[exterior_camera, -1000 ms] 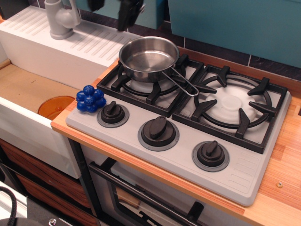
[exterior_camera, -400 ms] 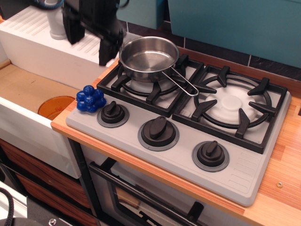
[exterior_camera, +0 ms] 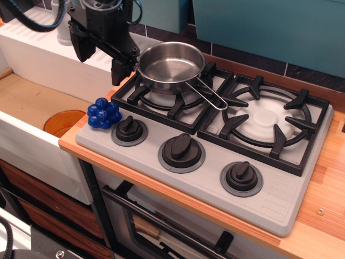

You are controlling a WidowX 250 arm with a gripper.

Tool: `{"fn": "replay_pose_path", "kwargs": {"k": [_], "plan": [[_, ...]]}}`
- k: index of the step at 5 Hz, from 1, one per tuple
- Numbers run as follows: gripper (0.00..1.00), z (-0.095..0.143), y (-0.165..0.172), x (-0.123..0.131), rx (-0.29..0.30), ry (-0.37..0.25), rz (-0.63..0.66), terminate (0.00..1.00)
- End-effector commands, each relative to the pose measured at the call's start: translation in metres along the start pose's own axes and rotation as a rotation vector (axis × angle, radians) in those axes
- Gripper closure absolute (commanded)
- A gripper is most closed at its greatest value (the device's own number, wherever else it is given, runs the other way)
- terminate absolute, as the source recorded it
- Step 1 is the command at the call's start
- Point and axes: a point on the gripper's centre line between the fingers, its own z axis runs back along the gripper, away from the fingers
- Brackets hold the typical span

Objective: Put pan on stove and put blueberry in pan

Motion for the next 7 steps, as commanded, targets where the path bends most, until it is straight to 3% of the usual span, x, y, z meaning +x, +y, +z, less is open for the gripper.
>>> {"fn": "replay_pose_path", "kwargs": {"k": [1, 4, 7], "plan": [[0.0, -0.015, 0.004, -0.002, 0.0, -0.035, 0.02, 0.0], [0.0, -0.036, -0.011, -0.018, -0.022, -0.006, 0.095, 0.0], [0.0, -0.037, -0.01, -0.018, -0.055, 0.019, 0.128, 0.0]]}}
